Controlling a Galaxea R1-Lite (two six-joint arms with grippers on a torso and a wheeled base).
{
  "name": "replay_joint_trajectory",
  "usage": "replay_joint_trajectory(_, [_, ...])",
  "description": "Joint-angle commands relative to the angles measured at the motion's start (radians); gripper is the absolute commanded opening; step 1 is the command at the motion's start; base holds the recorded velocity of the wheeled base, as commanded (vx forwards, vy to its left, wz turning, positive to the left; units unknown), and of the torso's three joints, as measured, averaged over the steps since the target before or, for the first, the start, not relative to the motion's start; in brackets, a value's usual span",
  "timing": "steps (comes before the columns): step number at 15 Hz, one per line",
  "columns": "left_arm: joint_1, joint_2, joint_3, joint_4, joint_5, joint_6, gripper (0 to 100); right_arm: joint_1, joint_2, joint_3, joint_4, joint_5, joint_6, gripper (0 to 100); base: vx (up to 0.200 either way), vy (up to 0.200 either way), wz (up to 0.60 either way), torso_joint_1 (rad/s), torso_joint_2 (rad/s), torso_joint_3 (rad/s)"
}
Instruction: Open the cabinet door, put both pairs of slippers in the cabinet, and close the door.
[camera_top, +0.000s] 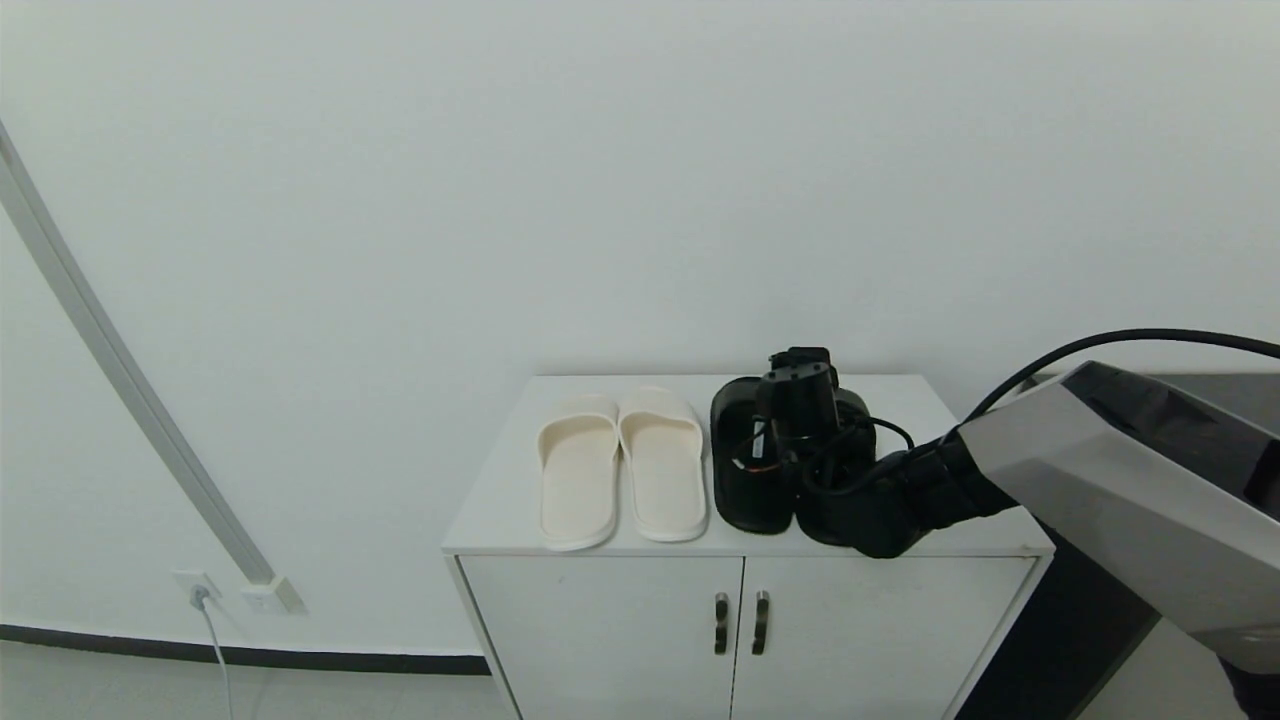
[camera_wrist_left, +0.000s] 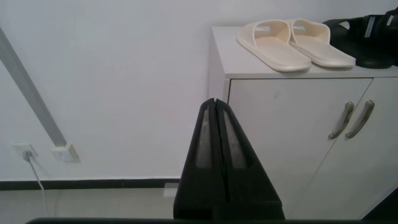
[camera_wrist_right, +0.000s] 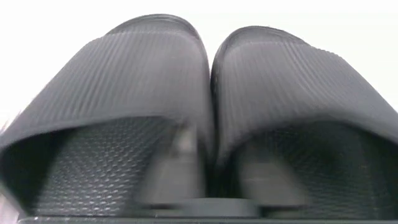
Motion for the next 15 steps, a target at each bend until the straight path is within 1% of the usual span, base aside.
replay_joint_trajectory(1, [0.0,0.0,0.0,0.0,0.001,0.0,0,0.001,-0.031,0.002,0.0,0.001,-0.001,0,0.0,0.0,0.0,0.0,0.0,0.0])
replay_joint_trajectory(3, [0.0,0.0,0.0,0.0,0.001,0.0,0,0.002,-0.066,0.03,0.002,0.003,-0.001,0,0.0,0.0,0.0,0.0,0.0,0.0])
replay_joint_trajectory(6, [0.0,0.0,0.0,0.0,0.001,0.0,0,0.012,-0.153,0.105,0.002,0.01,-0.003,0,0.0,0.0,0.0,0.0,0.0,0.0])
replay_joint_trajectory(9, [0.0,0.001,0.0,0.0,0.001,0.0,0,0.039,-0.311,0.264,0.0,0.113,-0.003,0,0.0,0.0,0.0,0.0,0.0,0.0])
replay_joint_trajectory(12, [0.0,0.0,0.0,-0.002,0.001,0.0,0,0.073,-0.419,0.386,-0.001,0.17,-0.015,0,0.0,0.0,0.0,0.0,0.0,0.0])
replay_joint_trajectory(14, [0.0,0.0,0.0,0.0,0.001,0.002,0,0.111,-0.517,0.491,-0.001,0.243,-0.017,0,0.0,0.0,0.0,0.0,0.0,0.0])
replay_joint_trajectory(15, [0.0,0.0,0.0,0.0,0.001,0.0,0,0.136,-0.585,0.574,-0.015,0.303,-0.04,0,0.0,0.0,0.0,0.0,0.0,0.0])
